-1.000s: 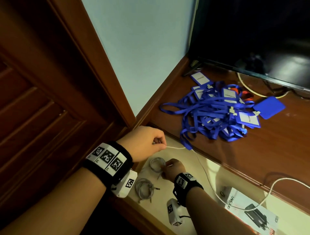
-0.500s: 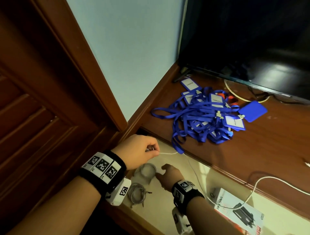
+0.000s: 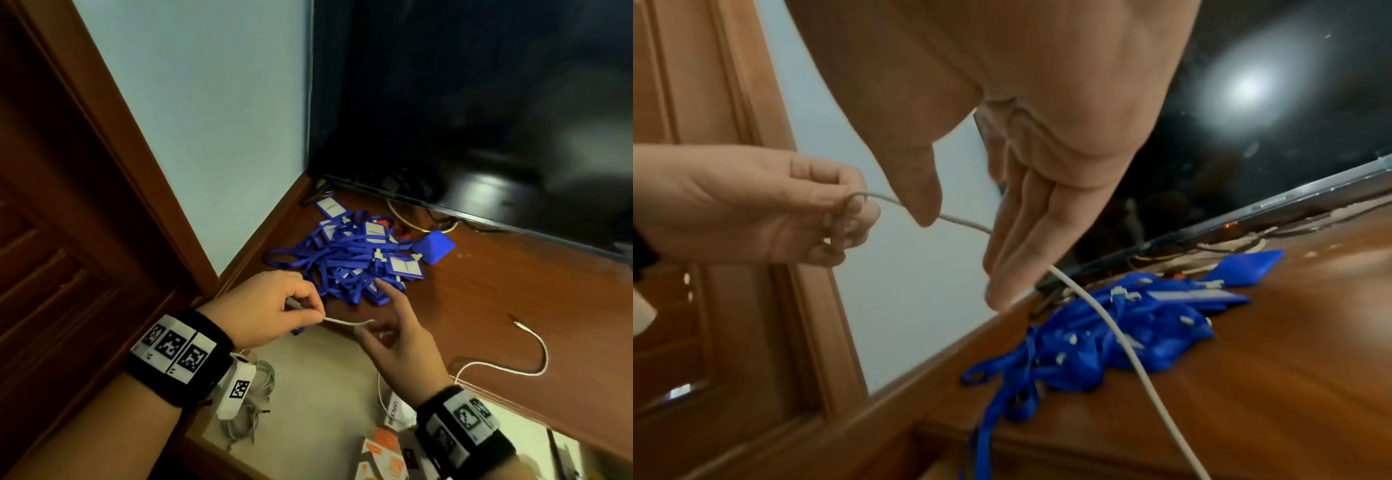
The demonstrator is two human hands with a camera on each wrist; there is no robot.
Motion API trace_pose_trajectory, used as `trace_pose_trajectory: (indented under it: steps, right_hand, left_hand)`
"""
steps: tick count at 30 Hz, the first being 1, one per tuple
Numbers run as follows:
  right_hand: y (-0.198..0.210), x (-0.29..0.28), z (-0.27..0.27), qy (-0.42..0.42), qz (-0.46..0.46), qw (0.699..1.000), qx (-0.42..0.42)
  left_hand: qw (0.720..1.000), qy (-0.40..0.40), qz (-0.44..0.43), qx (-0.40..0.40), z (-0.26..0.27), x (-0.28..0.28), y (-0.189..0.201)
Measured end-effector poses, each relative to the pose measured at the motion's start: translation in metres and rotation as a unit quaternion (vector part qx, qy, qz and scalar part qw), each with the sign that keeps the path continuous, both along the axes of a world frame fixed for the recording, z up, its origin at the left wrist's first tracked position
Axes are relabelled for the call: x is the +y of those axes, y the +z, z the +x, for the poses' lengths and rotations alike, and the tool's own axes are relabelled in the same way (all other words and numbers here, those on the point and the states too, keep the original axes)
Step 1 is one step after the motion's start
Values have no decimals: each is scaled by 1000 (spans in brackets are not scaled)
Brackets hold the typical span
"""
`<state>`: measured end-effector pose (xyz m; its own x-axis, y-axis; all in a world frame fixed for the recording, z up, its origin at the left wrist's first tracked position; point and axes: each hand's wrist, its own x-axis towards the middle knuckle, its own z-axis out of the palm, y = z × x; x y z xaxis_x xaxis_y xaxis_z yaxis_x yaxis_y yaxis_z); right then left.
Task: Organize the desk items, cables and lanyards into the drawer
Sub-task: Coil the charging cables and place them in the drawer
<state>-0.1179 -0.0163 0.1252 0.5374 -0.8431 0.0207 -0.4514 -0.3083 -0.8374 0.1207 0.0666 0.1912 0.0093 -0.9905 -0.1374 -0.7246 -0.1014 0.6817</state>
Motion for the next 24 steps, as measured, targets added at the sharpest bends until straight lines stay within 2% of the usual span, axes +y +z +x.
trace_pose_trajectory:
  steps: [4,7,9,13,18,22,24]
  right_hand:
    - [24,-17,-12,43,13,999,-7]
    - [49,-23,-26,-8,96,986,-135]
    - [70,-25,-36,-40,111,967,-226]
    - [112,-32,-52,-47,123,939,-319]
    - [169,-41,-67,10,139,940,-311]
    - [209,-42,-81,35,85,967,-237]
    - [223,-43,-91,27,58,972,-227]
  left_hand:
    - [999,-13,-43,1,-18,-10,25]
    - [998,3,-61,8,-27,-15,32]
    - [997,8,-61,38,-37,-16,34]
    - [995,-28,-57,81,-60,-21,38]
    - [982,32,-144,116,-80,-54,54]
    - [984,-73,-106,127,-121,-87,86]
    - [977,-122,-84,150,-141,-102,95]
